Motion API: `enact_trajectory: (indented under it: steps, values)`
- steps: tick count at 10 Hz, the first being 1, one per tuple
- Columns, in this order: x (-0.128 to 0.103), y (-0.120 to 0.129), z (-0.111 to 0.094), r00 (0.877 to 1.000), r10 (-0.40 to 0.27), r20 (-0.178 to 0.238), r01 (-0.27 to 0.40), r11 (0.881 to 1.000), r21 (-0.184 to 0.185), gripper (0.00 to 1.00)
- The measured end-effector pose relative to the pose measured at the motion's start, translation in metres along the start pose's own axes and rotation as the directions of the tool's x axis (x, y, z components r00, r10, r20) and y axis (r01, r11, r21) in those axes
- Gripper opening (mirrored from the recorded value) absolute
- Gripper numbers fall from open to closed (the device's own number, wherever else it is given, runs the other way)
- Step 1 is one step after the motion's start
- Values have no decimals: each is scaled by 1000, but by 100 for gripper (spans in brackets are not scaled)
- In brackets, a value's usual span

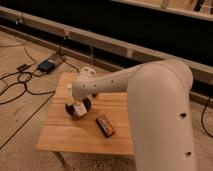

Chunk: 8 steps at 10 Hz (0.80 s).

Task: Place the bottle in the ceramic bowl

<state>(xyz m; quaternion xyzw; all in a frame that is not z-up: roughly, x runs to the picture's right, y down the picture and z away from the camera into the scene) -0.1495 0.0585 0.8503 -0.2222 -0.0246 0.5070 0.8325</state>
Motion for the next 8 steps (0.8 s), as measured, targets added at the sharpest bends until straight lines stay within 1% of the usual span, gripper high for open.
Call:
enact_trajectory:
  steps: [1,2,3,4,5,6,8]
  values:
    - [1,-12,-13,1000,17,-1,-17,1000,23,80]
    - [5,-22,-24,999,37,-18,-36,998,47,80]
    - [11,-33,-35,997,64,-45,-61,995,75,80]
    - [19,-50,-51,990,112,-90,-101,987,121,80]
    - [24,-58,-60,984,141,-113,-124,982,145,80]
    - [29,-70,-72,972,192,-138,-167,971,173,80]
    - [32,-77,-77,965,217,-148,-188,964,186,80]
